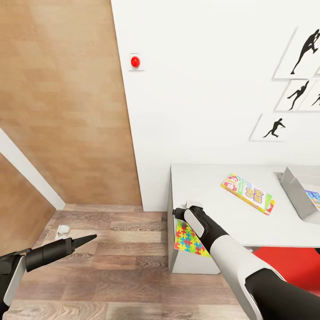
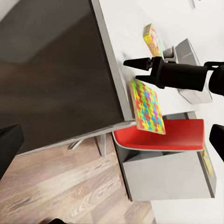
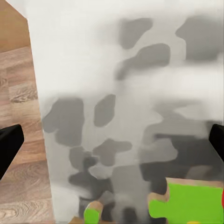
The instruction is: Put all the toys in the child's room - the three board games (two on the bed and one on the table), the two jigsaw puzzles on the table, and the tennis ball on the table - inside the toy box on the table in the child's room.
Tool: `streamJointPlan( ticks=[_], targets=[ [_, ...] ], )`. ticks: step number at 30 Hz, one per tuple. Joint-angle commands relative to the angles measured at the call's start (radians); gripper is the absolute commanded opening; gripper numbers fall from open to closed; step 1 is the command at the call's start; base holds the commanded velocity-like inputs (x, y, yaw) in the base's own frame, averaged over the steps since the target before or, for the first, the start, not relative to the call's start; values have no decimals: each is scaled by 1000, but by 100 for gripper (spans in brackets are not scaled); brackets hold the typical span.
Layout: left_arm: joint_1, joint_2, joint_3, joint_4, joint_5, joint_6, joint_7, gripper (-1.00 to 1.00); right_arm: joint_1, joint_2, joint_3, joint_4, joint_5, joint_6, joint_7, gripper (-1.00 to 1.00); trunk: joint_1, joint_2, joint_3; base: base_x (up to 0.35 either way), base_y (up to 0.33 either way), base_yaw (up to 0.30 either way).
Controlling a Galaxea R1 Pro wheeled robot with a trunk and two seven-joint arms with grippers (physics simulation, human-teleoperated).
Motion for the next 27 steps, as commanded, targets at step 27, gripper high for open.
streamJointPlan(
  ticks=[27],
  targets=[
    [-1,0,-2,0,3,7,0,100,0,-1,4,-8,-29,-26,-8,100,1,-1,-2,-2,2,0]
  ],
)
